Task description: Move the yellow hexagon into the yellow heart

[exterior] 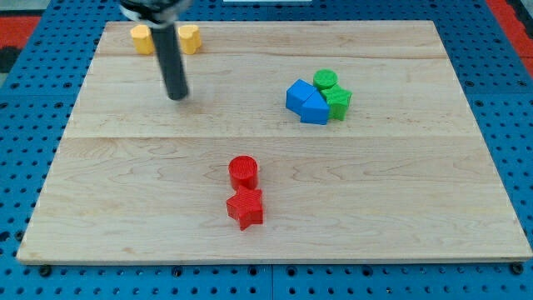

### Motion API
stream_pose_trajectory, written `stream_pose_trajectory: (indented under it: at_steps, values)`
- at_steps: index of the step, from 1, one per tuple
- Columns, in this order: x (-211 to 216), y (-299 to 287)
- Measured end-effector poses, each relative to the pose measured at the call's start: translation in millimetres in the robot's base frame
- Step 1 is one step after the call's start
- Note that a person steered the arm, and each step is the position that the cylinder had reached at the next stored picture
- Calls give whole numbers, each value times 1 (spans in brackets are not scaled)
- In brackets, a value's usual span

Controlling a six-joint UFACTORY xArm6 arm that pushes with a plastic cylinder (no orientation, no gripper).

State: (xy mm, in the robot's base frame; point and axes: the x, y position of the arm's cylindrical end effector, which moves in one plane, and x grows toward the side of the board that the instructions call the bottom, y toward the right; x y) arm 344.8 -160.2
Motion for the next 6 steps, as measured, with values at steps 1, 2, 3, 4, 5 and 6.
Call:
stream_pose_trajectory:
  at_steps: [1, 2, 3, 4, 5, 6]
  values:
    - [-40, -65]
    - [-59, -135]
    - [-71, -144]
    - [-89, -104]
    - [-105, -64]
    - [-108, -30]
